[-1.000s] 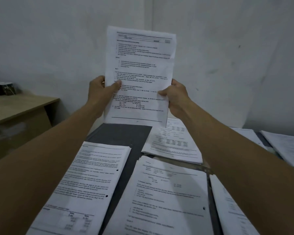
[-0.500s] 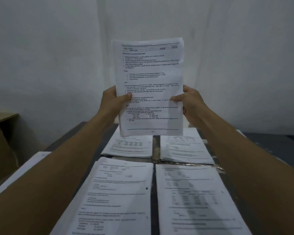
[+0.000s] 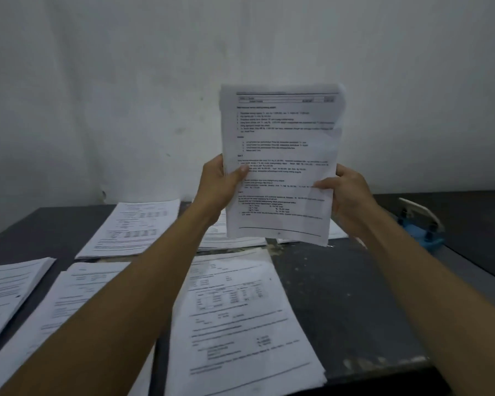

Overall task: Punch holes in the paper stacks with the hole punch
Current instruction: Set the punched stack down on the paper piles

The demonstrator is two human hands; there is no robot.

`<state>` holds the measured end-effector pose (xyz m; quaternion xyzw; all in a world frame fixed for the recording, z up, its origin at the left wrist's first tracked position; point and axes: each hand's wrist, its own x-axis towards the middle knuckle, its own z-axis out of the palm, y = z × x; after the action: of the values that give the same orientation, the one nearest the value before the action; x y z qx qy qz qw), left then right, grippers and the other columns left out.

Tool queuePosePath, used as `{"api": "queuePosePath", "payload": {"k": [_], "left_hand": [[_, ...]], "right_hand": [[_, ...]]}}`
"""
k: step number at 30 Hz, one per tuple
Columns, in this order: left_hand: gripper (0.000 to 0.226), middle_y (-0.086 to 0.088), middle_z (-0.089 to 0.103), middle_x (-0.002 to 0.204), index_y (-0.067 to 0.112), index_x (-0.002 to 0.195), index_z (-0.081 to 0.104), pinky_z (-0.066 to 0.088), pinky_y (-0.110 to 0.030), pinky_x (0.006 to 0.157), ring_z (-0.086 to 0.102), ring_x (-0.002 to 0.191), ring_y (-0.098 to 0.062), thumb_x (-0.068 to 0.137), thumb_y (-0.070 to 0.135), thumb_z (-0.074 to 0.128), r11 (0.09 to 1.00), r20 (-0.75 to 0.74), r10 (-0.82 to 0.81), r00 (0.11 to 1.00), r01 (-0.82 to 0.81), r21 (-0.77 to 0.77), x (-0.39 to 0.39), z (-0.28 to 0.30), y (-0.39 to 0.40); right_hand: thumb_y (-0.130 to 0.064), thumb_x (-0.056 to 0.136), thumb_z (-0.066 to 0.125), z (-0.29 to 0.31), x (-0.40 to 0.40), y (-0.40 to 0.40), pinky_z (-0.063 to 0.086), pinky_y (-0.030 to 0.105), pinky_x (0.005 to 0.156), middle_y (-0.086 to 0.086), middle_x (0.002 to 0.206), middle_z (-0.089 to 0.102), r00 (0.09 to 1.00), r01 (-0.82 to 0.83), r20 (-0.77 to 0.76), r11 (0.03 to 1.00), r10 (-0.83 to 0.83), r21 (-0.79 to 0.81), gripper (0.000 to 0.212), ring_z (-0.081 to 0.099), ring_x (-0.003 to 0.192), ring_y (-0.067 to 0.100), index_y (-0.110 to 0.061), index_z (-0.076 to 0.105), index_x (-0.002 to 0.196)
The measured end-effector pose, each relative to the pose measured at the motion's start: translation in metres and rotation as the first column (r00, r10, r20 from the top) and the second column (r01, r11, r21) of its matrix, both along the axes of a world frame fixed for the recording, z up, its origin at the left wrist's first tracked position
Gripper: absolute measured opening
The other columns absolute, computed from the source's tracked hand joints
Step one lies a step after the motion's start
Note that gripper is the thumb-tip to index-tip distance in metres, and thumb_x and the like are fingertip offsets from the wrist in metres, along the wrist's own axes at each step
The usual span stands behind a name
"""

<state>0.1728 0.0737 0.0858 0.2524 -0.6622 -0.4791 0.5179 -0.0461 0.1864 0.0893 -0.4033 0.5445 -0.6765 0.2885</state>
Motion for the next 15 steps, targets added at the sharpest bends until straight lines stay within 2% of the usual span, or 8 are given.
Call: {"api": "queuePosePath", "payload": {"k": [4,7,11,15], "left_hand": [[0.025,0.003,0.073,0.113,0.018,0.121,0.065,0.061,-0.043,0.084,0.074,0.095,-0.017,0.096,0.018,0.066,0.997,0.018,-0.075,0.997,0.074,0.036,-0.049,-0.014,0.025],[0.03,0.0,0.072,0.119,0.017,0.126,0.063,0.06,-0.047,0.087,0.072,0.099,-0.02,0.096,0.019,0.066,0.992,0.033,-0.114,0.993,0.112,0.058,-0.075,-0.022,0.042],[0.037,0.001,0.071,0.119,0.016,0.126,0.063,0.06,-0.045,0.088,0.072,0.101,-0.019,0.091,0.024,0.072,0.988,0.071,-0.149,0.986,0.146,0.048,-0.093,-0.039,0.058],[0.028,0.007,0.073,0.113,0.022,0.119,0.066,0.062,-0.041,0.084,0.073,0.094,-0.014,0.092,0.027,0.07,0.991,0.085,-0.132,0.988,0.131,0.025,-0.098,-0.048,0.062]], "right_hand": [[0.009,0.085,0.061,-0.013,-0.04,0.037,0.059,0.051,0.083,0.013,0.11,0.073,0.995,0.085,0.06,0.996,-0.085,0.0,0.034,0.07,0.099,0.039,-0.01,0.07,0.112],[0.01,0.084,0.061,-0.021,-0.062,0.061,0.061,0.043,0.074,0.007,0.1,0.076,0.989,0.139,0.051,0.99,-0.139,-0.006,0.033,0.072,0.093,0.034,-0.016,0.072,0.101],[0.01,0.083,0.06,-0.044,-0.079,0.082,0.056,0.054,0.089,0.015,0.111,0.072,0.981,0.185,0.044,0.981,-0.188,0.058,0.033,0.069,0.1,0.037,-0.004,0.068,0.112],[0.004,0.089,0.061,-0.06,-0.083,0.086,0.054,0.055,0.093,0.013,0.114,0.072,0.978,0.205,0.021,0.975,-0.208,0.09,0.031,0.068,0.103,0.034,-0.004,0.067,0.119]]}}
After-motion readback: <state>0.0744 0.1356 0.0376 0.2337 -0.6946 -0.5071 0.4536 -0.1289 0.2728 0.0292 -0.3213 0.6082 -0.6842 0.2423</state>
